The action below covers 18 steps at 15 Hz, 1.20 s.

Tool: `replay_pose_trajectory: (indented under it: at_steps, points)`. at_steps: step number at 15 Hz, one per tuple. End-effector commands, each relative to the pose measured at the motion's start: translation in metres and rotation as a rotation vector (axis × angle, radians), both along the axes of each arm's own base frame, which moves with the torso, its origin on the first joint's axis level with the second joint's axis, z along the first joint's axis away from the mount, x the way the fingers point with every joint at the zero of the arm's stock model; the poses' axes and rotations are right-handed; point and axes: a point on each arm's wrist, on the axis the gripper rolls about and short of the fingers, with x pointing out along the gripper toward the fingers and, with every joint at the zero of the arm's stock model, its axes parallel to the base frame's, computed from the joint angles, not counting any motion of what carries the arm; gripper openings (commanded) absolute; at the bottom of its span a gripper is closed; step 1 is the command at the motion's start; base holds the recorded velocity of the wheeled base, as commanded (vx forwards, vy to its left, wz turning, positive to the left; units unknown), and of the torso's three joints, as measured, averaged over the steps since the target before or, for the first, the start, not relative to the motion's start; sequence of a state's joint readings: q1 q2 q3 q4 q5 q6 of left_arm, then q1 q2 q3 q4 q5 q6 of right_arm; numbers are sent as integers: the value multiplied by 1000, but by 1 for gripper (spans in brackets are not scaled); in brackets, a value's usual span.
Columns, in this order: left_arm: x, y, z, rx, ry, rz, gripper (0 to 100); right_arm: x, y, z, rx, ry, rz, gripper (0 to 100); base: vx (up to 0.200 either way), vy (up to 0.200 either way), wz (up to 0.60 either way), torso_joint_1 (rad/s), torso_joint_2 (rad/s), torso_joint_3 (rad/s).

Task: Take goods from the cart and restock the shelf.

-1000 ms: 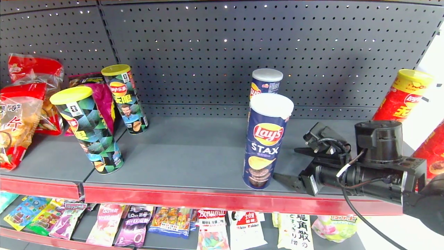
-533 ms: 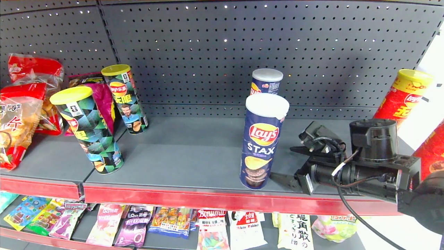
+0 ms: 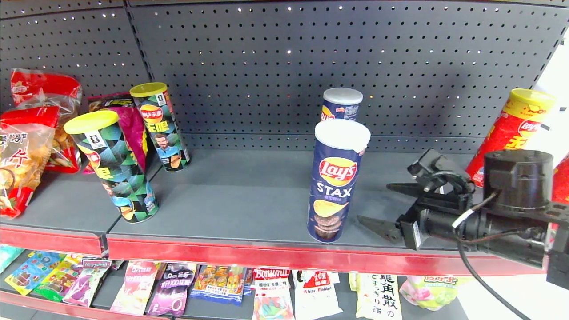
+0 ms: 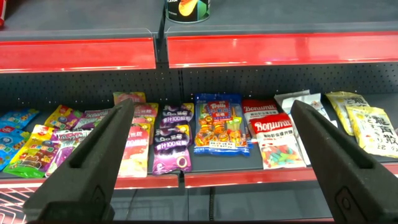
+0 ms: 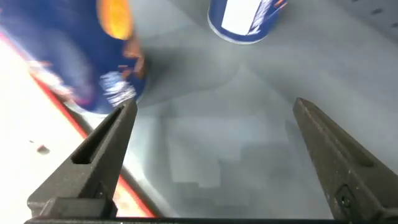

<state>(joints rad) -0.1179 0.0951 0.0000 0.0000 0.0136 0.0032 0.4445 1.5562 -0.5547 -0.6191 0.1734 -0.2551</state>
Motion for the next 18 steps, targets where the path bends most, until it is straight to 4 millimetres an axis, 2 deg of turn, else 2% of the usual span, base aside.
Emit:
replay_pose_trajectory:
  at_steps: [1,3,4,5,6,7,10,11,12,14,15,16,18]
  points:
    - [0,0,0,0,2,0,100,-42,-19,21,72,-81,1,100,0,0,0,0,0,0]
    - [0,0,0,0,2,0,100,-79,-37,25,119,-129,15,100,0,0,0,0,0,0]
    - [0,0,0,0,2,0,100,-107,-53,21,138,-174,6,100,0,0,0,0,0,0]
    - [0,0,0,0,2,0,100,-117,-61,17,142,-189,-20,100,0,0,0,0,0,0]
    - [0,0,0,0,2,0,100,-143,-81,6,155,-250,-114,100,0,0,0,0,0,0]
    - [0,0,0,0,2,0,100,-158,-91,2,169,-302,-171,100,0,0,0,0,0,0]
    - [0,0,0,0,2,0,100,-198,-105,-13,213,-342,-397,100,0,0,0,0,0,0]
    - [0,0,0,0,2,0,100,-203,-105,-16,216,-336,-421,100,0,0,0,0,0,0]
    - [0,0,0,0,2,0,100,-222,-106,-33,203,-312,-506,100,0,0,0,0,0,0]
    - [0,0,0,0,2,0,100,-242,-104,-55,198,-326,-540,100,0,0,0,0,0,0]
    - [0,0,0,0,2,0,100,-238,-104,-68,194,-285,-543,100,0,0,0,0,0,0]
    - [0,0,0,0,2,-2,100,-237,-105,-69,215,-310,-560,100,0,0,0,0,0,0]
    - [0,0,0,0,2,0,100,-237,-106,-73,263,-245,-620,100,0,0,0,0,0,0]
